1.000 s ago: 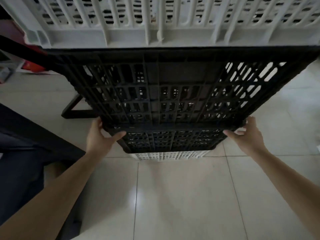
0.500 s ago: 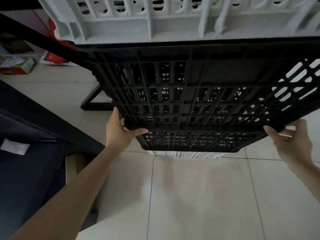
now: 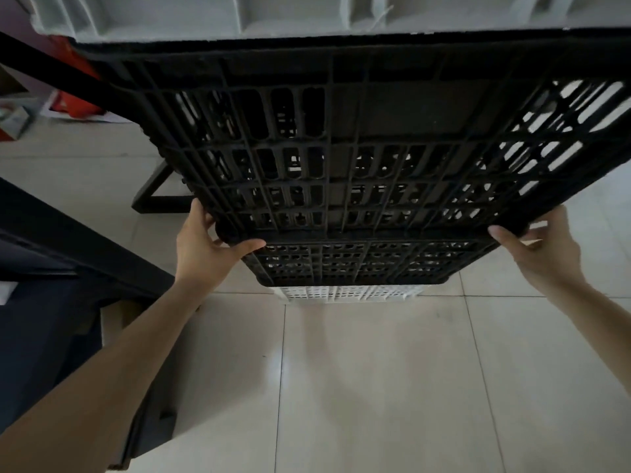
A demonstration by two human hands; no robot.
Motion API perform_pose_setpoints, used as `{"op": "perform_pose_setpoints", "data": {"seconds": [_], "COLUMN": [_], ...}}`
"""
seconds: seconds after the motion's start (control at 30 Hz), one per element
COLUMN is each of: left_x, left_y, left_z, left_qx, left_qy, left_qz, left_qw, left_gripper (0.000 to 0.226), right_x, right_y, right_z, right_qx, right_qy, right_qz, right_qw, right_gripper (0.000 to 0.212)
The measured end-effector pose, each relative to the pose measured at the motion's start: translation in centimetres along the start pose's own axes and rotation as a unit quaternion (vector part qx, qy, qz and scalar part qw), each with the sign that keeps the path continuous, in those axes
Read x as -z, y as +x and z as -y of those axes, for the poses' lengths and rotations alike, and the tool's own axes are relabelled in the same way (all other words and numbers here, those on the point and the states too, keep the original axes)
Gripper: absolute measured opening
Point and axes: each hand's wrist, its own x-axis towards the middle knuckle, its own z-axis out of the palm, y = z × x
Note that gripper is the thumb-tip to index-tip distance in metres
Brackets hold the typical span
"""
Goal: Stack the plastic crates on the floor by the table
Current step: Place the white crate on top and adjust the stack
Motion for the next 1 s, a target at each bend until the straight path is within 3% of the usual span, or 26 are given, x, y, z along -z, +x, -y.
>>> {"op": "perform_pose_setpoints", "data": {"seconds": [0.07,0.23,0.3,0.4,0.53,0.77,0.83,0.93,1.0], "left_x": [-0.1,-0.6,-1.0,-1.4,-2.0,-7.4,-10.0,-13.3,-15.2], "left_y": [-0.2,-0.8,-1.4,-2.7,-4.6,-4.6,-3.9,-3.3,-2.7], "left_z": [-0.2,-0.6,-0.2,1.5,5.5,13.9,16.2,19.4,20.9], "left_qx": [0.000,0.008,0.031,0.091,0.170,0.170,0.151,0.124,0.071], "left_qy": [0.004,0.037,0.033,-0.035,-0.010,0.051,0.045,0.030,-0.011], "left_qz": [0.001,-0.018,-0.040,-0.029,0.041,0.101,0.102,0.081,0.047], "left_qw": [1.000,0.999,0.998,0.995,0.985,0.979,0.982,0.989,0.996], "left_gripper": [0.075,0.082,0.087,0.097,0.096,0.092,0.100,0.111,0.102], "right_x": [0.2,0.1,-0.2,-0.5,-2.5,-9.2,-11.6,-15.1,-17.7], "right_y": [0.3,-0.1,-0.2,-0.7,-2.3,-1.4,-0.1,1.6,2.8], "right_z": [0.0,0.0,-0.8,-3.2,-7.3,-13.9,-16.0,-18.0,-19.3], "right_qx": [0.015,0.015,-0.014,-0.094,-0.102,-0.063,-0.057,-0.057,-0.014], "right_qy": [-0.011,-0.006,0.058,0.193,0.091,-0.014,0.031,0.192,0.253], "right_qz": [0.010,0.006,-0.001,0.059,0.107,0.132,0.093,0.050,0.016], "right_qw": [1.000,1.000,0.998,0.975,0.985,0.989,0.994,0.978,0.967], "right_gripper": [0.054,0.061,0.066,0.073,0.062,0.060,0.063,0.072,0.071]}}
